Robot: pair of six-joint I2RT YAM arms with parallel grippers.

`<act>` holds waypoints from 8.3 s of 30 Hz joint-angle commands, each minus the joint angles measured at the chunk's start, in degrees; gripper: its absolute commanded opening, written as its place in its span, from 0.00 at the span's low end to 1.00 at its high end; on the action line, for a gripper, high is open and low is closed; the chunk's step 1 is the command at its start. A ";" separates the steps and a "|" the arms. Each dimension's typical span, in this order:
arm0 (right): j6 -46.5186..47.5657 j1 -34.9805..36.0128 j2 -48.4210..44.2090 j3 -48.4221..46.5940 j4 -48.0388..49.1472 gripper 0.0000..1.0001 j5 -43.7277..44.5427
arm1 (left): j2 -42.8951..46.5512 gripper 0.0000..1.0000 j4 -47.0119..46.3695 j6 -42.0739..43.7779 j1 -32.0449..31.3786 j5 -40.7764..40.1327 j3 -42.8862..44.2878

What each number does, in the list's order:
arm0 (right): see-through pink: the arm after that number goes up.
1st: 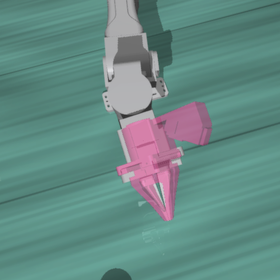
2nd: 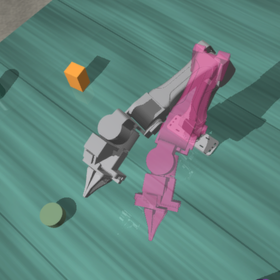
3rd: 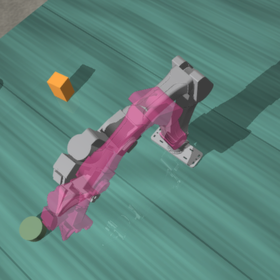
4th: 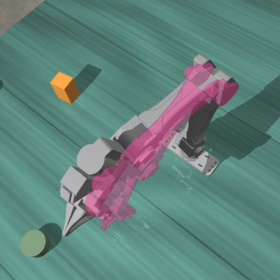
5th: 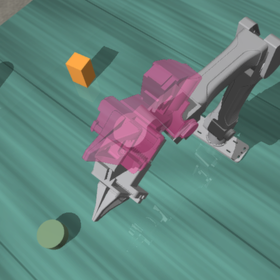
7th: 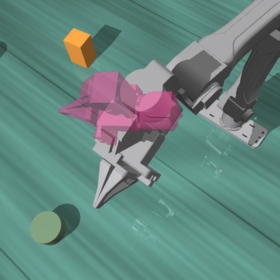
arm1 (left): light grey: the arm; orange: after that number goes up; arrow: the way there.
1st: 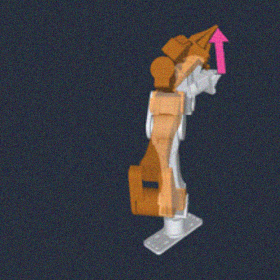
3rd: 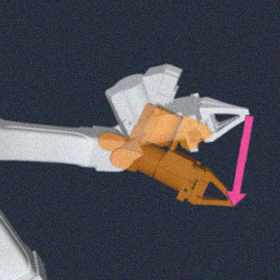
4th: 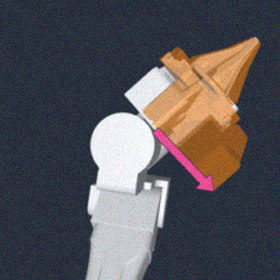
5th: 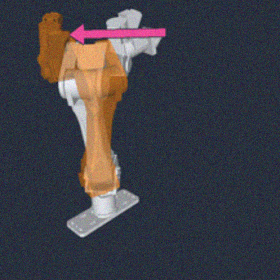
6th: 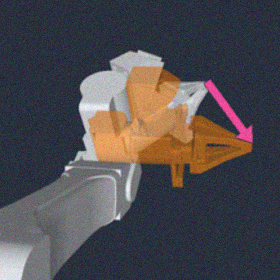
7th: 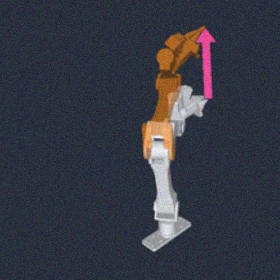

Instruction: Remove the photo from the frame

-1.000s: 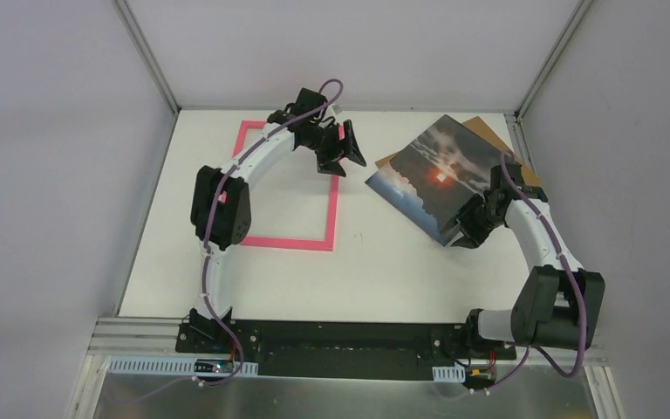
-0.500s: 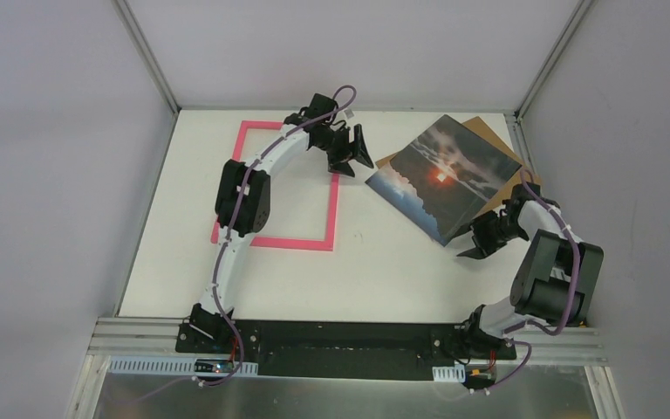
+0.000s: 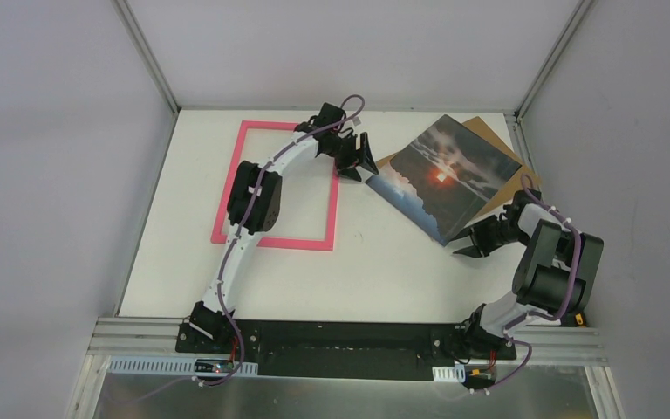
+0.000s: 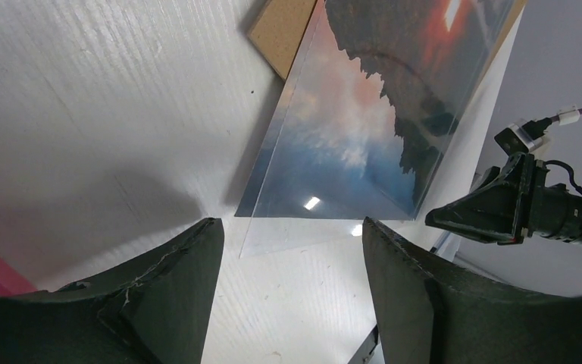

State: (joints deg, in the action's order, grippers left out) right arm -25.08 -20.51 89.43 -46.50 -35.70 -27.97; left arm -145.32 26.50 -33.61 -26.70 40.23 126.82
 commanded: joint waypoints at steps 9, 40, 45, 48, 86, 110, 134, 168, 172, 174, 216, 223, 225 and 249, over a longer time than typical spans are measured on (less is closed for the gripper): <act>-1.20 -0.74 5.04 -0.46 2.19 0.33 -1.04 | -0.24 0.68 -3.09 2.05 -1.20 -1.77 -1.15; -1.02 -0.71 6.78 -0.86 2.04 0.12 -1.19 | -0.25 0.56 -13.21 -10.18 -1.17 5.29 -3.85; -1.18 -0.76 3.89 -0.44 0.33 0.15 -0.59 | 0.69 0.63 -13.23 -10.22 -0.95 5.16 -5.45; -1.80 -0.76 2.17 -0.28 -0.32 0.15 -1.80 | 0.78 0.65 -13.25 -10.41 -0.73 5.43 -6.20; -9.74 1.18 5.71 -11.14 0.18 0.15 -4.72 | 1.88 0.71 -5.24 -6.48 0.51 2.78 -3.29; -4.25 -6.38 6.94 0.44 6.42 0.44 -7.58 | 4.33 0.69 -3.03 -7.51 1.23 1.48 -6.06; -2.86 -3.18 9.91 0.90 11.05 0.00 -10.37 | -1.66 0.66 -3.09 -12.30 1.30 2.00 -2.31; -3.55 -2.60 -4.41 -3.23 -9.56 0.34 3.63 | -2.73 0.70 -3.12 -14.39 1.64 3.60 0.96; -4.65 -5.51 -1.37 0.08 -5.21 0.46 0.35 | -2.59 0.70 -3.00 -14.32 1.75 3.36 0.11; -4.54 -6.01 -1.10 1.34 -3.65 0.51 -0.31 | -2.45 0.70 -3.07 -14.17 1.82 3.46 -0.52; -9.21 4.99 0.73 10.56 26.54 0.00 -3.79 | -3.49 0.70 -4.36 -15.10 1.83 2.33 -2.40; -7.23 5.14 -8.04 8.52 15.27 0.00 4.28 | -1.36 0.70 -4.35 -14.96 1.82 2.38 -3.26; -6.69 5.14 -10.57 7.99 12.60 0.00 6.30 | -0.83 0.70 -4.42 -15.05 1.77 2.50 -3.25; -4.71 6.71 -21.64 -21.54 -35.44 0.00 20.85 | 14.83 0.71 -4.38 -16.63 1.74 1.35 -17.06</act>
State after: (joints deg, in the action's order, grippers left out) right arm -31.14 -14.24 71.22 -62.13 -59.20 -9.76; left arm -139.13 21.50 -50.19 -25.39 42.54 113.14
